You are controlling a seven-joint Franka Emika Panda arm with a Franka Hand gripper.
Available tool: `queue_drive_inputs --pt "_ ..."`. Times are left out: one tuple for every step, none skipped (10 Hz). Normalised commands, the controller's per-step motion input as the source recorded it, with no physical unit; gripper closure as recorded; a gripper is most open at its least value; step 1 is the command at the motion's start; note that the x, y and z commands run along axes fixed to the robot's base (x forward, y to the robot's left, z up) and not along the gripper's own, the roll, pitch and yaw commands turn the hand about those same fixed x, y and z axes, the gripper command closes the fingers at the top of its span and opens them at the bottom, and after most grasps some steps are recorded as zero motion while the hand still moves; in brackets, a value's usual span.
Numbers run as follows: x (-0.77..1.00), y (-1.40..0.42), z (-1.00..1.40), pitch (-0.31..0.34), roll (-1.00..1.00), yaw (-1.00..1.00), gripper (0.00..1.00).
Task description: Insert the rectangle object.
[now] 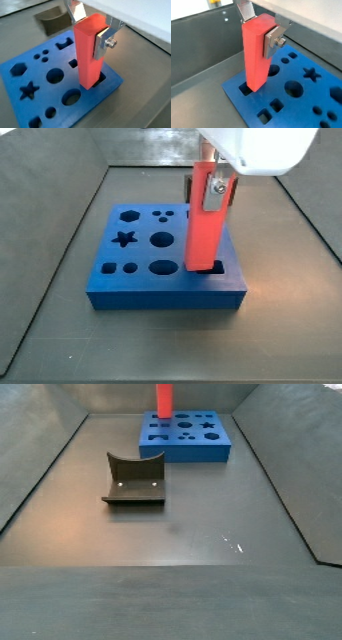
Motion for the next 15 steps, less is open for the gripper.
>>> queue_drive_inputs --pt "0.61 -0.06 -0.26 -0.001 0.1 -0.54 1.0" --pt "0.73 -0.07 -0.29 0.0 0.12 -0.43 1.0" --pt "0.53 -0.28 -0.13 0.071 0.24 -0.31 1.0" --pt "0.17 -0.19 -0.23 0.029 0.15 -0.19 1.0" --pt "-0.1 -0.09 -0.28 -0.069 0.22 0.0 1.0" --pt "-0.09 0.0 -0.33 -0.067 0.12 0.05 1.0" --pt "-0.11 0.0 -0.45 -0.09 0.05 0.0 1.0" --pt "-0.13 0.0 -0.4 -0.074 0.02 -0.01 1.0" --pt "-0.07 0.0 -0.27 -0.029 0.0 -0.06 1.0" --pt "-0.06 0.0 -0.16 0.0 0.0 -0.07 1.0" --pt "0.0 0.0 -0.11 0.0 -0.01 -0.02 1.0" --pt "0.0 0.0 -0.17 0.0 0.03 0.0 1.0" --pt "-0.01 0.0 -0.33 0.0 0.13 -0.03 1.0" --pt "0.0 0.0 -0.4 0.0 0.13 -0.05 1.0" --pt "0.0 0.0 -0.22 0.0 0.04 -0.05 1.0"
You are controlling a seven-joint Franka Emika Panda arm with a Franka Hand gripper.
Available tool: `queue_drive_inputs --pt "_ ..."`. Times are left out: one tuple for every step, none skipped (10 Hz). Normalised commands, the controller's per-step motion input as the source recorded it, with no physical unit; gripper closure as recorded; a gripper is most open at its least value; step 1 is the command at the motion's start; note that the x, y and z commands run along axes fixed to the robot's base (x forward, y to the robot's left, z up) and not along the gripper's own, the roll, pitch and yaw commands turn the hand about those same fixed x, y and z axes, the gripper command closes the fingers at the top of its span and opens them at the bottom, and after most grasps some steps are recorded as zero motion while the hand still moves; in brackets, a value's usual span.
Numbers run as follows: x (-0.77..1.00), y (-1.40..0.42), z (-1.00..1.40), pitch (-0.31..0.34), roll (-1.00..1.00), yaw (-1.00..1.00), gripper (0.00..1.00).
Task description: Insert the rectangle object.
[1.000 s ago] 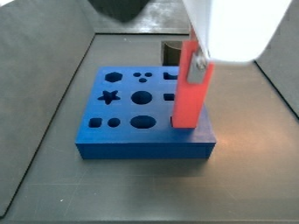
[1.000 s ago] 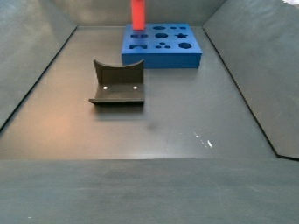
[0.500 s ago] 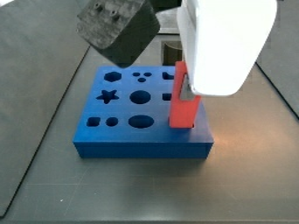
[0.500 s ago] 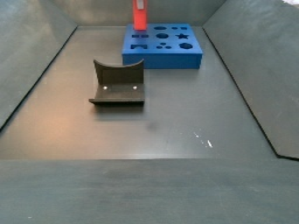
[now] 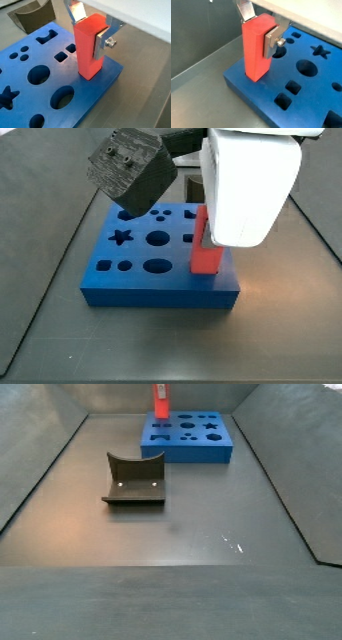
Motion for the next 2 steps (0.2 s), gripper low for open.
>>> queue_drive_inputs --pt "0.0 0.0 -0.01 -0.026 -0.01 0.0 1.0" --pt "0.0 0.0 0.0 0.0 0.0 0.0 1.0"
